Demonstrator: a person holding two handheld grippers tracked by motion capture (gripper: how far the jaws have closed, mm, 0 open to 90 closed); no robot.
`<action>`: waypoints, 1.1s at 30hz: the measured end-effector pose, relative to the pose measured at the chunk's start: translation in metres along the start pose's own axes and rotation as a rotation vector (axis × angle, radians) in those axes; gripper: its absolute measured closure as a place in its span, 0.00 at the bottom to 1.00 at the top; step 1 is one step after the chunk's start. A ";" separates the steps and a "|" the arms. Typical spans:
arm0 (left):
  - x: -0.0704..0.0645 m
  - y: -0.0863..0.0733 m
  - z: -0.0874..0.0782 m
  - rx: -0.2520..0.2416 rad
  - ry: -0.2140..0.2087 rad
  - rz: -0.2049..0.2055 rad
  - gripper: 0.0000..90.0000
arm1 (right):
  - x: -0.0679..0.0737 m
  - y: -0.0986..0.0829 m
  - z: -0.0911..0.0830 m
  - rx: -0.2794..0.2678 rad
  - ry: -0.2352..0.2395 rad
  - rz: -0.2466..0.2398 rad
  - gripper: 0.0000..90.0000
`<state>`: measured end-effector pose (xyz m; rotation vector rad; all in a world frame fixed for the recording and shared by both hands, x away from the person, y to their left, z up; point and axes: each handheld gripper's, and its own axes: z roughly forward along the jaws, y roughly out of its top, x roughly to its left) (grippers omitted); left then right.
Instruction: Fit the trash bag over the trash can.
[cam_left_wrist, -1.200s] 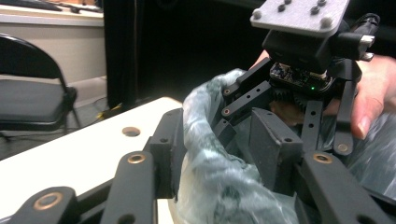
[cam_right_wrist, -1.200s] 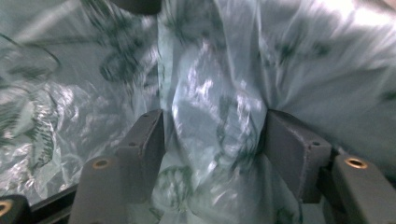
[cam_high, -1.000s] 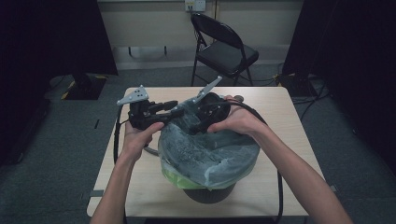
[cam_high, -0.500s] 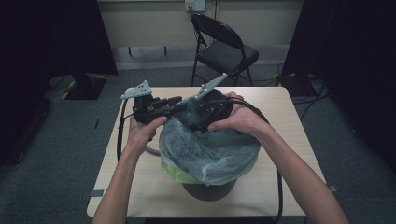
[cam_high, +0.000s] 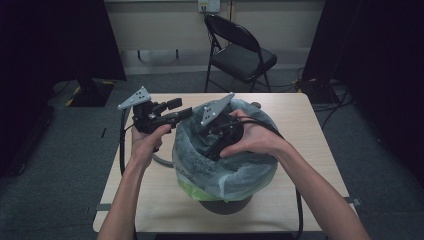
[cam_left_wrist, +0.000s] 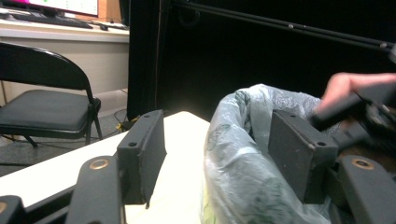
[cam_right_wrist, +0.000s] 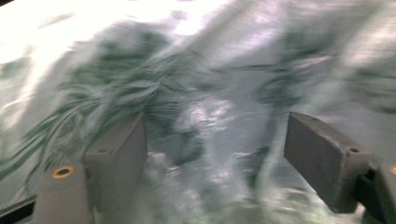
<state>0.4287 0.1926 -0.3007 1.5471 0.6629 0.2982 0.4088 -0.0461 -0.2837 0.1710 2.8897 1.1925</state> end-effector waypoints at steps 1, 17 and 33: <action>0.000 0.000 0.000 -0.002 0.002 -0.002 0.38 | 0.003 0.000 0.001 0.008 0.023 -0.017 0.23; -0.009 -0.009 0.010 0.043 -0.046 -0.003 0.39 | -0.019 0.000 -0.021 -0.045 0.037 0.009 0.25; -0.018 -0.009 0.003 0.037 -0.059 0.016 0.38 | -0.039 -0.007 -0.003 0.058 -0.087 0.061 0.24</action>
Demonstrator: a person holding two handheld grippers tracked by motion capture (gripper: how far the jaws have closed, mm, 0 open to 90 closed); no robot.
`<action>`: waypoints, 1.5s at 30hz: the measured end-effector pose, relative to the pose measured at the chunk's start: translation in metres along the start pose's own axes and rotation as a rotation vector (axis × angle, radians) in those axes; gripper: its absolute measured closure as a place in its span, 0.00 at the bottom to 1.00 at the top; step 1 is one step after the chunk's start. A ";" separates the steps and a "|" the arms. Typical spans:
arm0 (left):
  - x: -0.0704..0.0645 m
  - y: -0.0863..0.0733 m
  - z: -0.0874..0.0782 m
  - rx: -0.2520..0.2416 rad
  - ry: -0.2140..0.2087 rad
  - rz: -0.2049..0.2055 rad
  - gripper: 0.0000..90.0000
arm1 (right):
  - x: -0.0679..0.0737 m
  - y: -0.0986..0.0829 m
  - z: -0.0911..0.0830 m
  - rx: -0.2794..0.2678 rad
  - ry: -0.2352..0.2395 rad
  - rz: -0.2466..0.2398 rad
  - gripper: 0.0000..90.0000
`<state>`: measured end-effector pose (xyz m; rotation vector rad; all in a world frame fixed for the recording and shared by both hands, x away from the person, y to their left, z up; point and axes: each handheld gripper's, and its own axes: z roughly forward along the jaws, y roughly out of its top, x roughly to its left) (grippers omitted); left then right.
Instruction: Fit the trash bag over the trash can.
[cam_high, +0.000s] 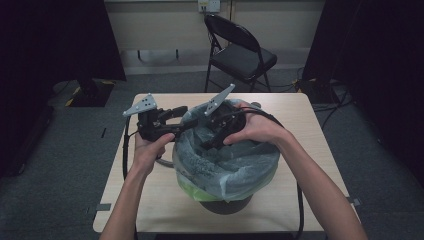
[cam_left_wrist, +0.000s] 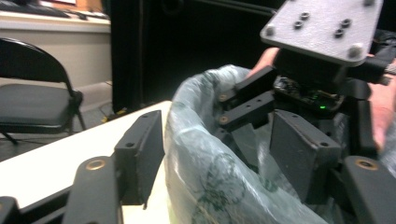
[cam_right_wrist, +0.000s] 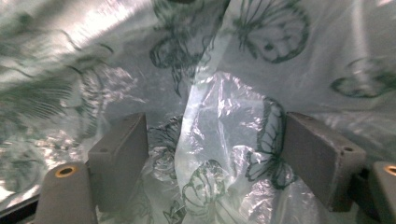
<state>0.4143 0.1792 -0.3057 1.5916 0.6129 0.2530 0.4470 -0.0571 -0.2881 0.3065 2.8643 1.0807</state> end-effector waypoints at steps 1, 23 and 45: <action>0.000 0.000 0.000 -0.003 0.003 -0.001 0.37 | -0.001 0.000 -0.003 -0.020 0.005 -0.003 0.24; 0.007 -0.003 -0.010 -0.033 -0.002 -0.050 0.38 | -0.032 0.009 -0.055 -0.348 -0.036 0.170 0.26; 0.037 -0.009 -0.040 -0.042 0.133 -0.076 0.35 | -0.066 -0.039 -0.100 -0.414 -0.344 0.298 0.24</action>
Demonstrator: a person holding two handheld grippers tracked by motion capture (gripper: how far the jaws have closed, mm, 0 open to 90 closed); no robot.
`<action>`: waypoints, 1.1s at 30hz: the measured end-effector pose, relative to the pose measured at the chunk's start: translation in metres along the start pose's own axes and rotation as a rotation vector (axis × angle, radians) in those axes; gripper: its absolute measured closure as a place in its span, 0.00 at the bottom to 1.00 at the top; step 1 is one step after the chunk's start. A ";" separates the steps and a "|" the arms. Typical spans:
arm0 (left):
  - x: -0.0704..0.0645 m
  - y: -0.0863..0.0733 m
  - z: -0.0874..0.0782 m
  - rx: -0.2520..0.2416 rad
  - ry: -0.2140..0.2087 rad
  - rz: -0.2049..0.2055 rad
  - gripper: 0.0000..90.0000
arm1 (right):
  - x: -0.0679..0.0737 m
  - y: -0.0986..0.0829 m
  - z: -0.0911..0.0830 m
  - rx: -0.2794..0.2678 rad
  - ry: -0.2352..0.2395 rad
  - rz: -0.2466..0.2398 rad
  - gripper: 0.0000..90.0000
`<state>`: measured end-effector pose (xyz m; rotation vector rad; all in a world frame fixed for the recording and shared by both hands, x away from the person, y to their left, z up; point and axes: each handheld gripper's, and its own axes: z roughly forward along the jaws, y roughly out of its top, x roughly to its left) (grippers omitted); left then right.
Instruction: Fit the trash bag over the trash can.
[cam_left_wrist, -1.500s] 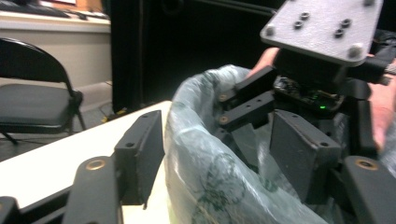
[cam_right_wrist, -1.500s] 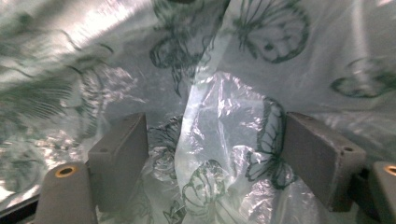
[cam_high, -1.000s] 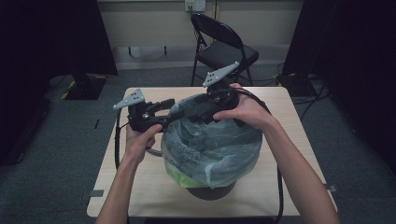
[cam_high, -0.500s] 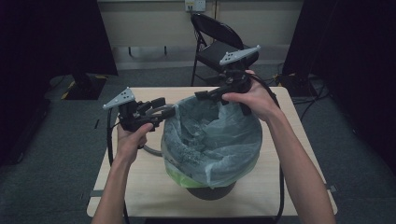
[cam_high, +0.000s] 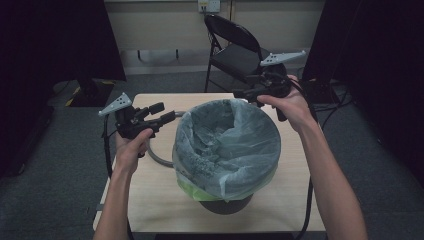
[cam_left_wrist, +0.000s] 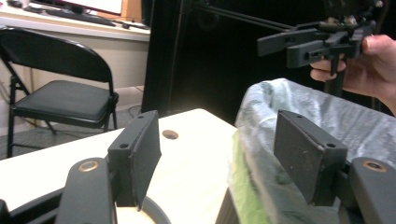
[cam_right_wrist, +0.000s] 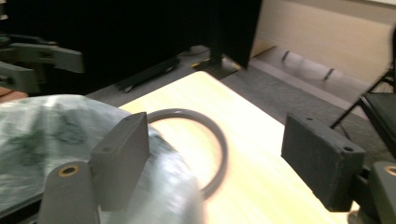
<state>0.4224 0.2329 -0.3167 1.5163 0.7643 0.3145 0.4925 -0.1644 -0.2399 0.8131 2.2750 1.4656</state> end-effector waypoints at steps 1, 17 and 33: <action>0.001 -0.001 0.000 0.003 0.004 0.002 0.35 | -0.004 -0.006 -0.001 -0.014 -0.012 0.015 0.24; 0.037 -0.024 -0.003 0.133 0.155 -0.036 0.32 | -0.031 -0.092 -0.030 -0.111 -0.257 0.154 0.19; 0.082 -0.073 -0.005 0.319 0.366 -0.093 0.19 | -0.009 -0.222 -0.013 0.131 -0.292 0.180 0.19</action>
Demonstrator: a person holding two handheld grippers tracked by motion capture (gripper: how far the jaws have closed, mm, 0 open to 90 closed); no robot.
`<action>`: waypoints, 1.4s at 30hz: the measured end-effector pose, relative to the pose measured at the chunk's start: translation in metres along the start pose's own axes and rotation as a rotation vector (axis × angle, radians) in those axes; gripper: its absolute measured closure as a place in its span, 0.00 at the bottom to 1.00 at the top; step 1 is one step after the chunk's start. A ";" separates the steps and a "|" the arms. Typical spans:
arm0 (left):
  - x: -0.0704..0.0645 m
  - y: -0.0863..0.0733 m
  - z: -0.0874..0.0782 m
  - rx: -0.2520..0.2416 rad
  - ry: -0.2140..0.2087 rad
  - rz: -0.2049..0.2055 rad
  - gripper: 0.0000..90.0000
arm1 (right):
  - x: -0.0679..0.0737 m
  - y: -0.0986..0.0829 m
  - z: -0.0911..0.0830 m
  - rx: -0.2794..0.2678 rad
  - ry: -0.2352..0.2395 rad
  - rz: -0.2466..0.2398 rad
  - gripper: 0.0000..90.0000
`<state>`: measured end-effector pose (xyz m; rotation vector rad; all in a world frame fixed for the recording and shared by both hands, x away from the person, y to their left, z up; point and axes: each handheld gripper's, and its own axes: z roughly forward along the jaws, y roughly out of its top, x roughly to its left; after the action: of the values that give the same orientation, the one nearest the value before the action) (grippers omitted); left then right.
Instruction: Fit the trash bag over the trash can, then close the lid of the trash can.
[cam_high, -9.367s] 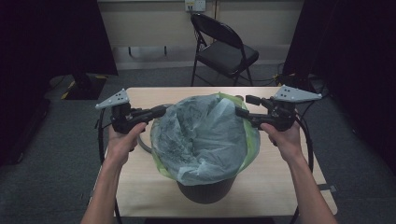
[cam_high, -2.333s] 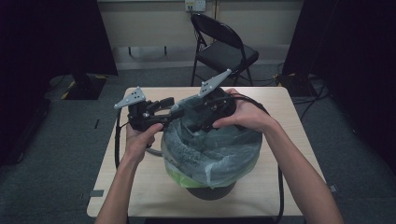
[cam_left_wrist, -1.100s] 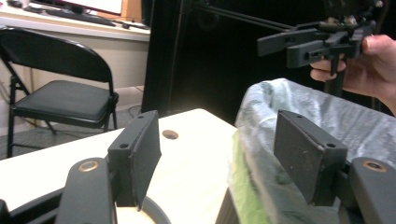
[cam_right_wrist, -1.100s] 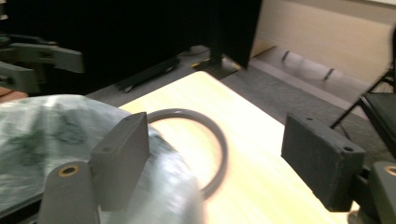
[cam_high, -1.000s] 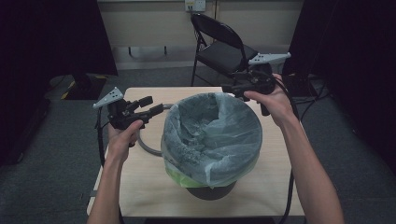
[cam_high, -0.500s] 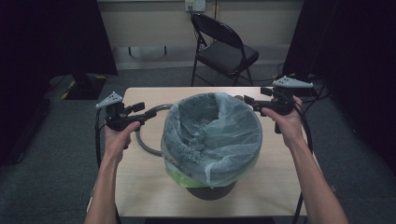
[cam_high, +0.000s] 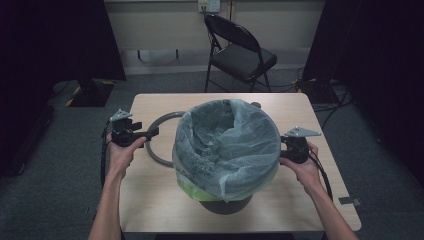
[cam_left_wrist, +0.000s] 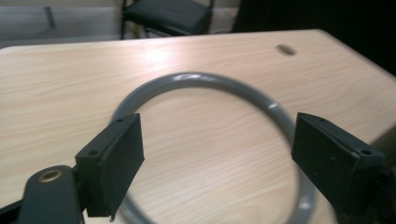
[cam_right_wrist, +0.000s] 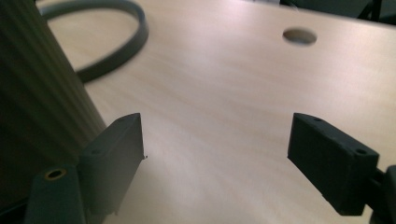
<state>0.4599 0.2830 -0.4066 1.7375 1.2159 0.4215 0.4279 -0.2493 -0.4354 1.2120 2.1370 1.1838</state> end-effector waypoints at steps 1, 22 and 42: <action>0.003 -0.002 0.002 0.015 -0.005 -0.014 0.19 | 0.000 -0.007 0.001 0.018 -0.002 -0.002 0.19; 0.033 -0.038 0.047 0.243 0.135 -0.081 0.31 | 0.007 -0.073 0.005 0.163 -0.017 -0.057 0.18; 0.037 -0.046 0.037 0.459 0.319 -0.058 0.64 | 0.008 -0.083 -0.007 0.157 -0.025 -0.056 0.18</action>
<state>0.4780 0.2996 -0.4719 2.0665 1.6896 0.4182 0.3781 -0.2674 -0.4995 1.2158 2.2649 0.9882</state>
